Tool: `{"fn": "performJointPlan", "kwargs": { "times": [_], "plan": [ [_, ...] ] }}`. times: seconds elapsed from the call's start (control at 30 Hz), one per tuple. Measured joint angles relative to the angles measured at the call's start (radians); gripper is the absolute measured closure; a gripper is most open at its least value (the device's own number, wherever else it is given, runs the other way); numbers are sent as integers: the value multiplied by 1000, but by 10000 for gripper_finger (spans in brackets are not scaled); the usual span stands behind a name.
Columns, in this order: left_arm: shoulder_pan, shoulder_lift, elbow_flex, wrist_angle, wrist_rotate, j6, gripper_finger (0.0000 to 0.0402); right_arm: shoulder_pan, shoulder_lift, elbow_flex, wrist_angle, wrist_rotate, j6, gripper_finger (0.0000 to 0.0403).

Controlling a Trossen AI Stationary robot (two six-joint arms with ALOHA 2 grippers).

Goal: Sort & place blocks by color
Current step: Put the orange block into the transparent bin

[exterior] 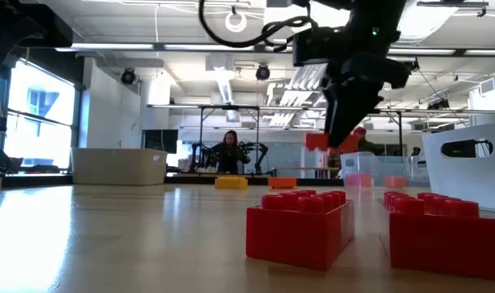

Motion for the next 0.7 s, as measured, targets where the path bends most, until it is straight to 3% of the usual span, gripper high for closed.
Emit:
{"fn": "performJointPlan", "kwargs": {
  "times": [0.27,0.47,0.7],
  "plan": [
    [0,0,0,0,-21,0,216,-113,-145,0,-171,231,81,298],
    [0,0,0,0,-21,0,216,-240,-230,0,-258,470,197,298],
    [0,0,0,1,-21,0,216,-424,-255,0,-306,551,255,298]
  ]
}}
